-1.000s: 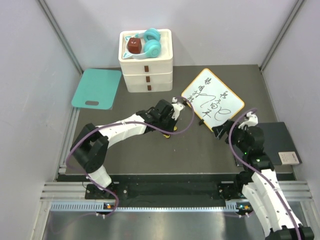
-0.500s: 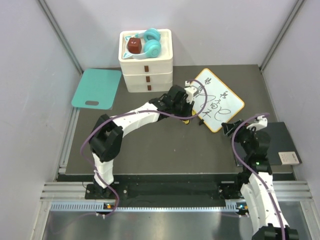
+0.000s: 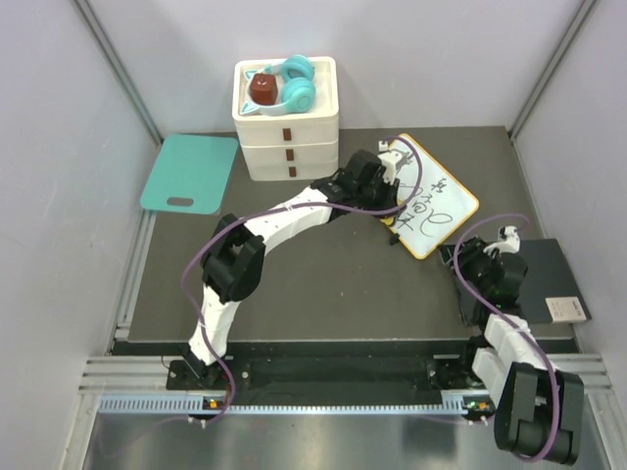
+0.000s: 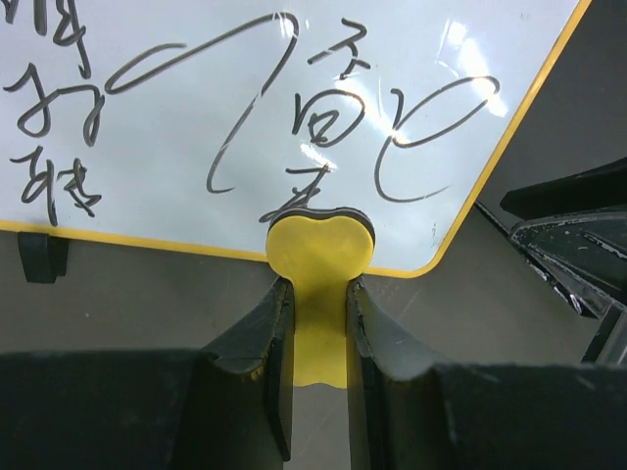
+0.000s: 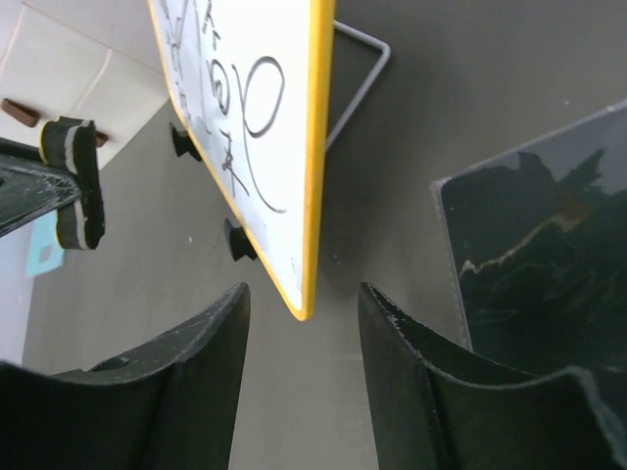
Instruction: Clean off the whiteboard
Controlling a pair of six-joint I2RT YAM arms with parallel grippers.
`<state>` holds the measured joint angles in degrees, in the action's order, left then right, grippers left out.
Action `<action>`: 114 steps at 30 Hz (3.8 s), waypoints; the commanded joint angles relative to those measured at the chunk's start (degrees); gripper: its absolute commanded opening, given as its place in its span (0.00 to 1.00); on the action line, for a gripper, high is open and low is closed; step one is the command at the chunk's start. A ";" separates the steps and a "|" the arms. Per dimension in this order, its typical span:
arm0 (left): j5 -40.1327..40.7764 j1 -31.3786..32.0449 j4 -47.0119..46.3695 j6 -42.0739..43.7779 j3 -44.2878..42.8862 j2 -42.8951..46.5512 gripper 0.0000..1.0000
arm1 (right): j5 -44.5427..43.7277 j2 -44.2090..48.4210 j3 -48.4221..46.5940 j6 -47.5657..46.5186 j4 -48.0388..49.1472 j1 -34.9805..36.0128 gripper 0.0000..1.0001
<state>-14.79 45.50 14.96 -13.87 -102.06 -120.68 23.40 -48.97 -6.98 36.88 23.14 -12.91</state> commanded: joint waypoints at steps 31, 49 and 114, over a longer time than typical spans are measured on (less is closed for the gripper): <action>12.58 1.96 -3.79 -3.71 -11.76 -12.29 0.00 | 12.11 -36.81 -2.51 8.82 48.50 -1.60 0.00; 7.85 10.93 -16.80 -8.98 -11.67 -20.91 0.00 | 10.88 -35.23 -4.26 5.83 38.57 -1.68 0.00; 6.60 12.95 -19.00 -7.67 -16.15 -23.10 0.00 | 14.22 -38.30 -9.54 4.34 26.00 -1.68 0.00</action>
<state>-3.29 55.81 -2.24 -22.63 -114.85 -139.37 34.92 -86.35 -15.14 42.33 51.09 -15.22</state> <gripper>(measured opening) 0.267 0.028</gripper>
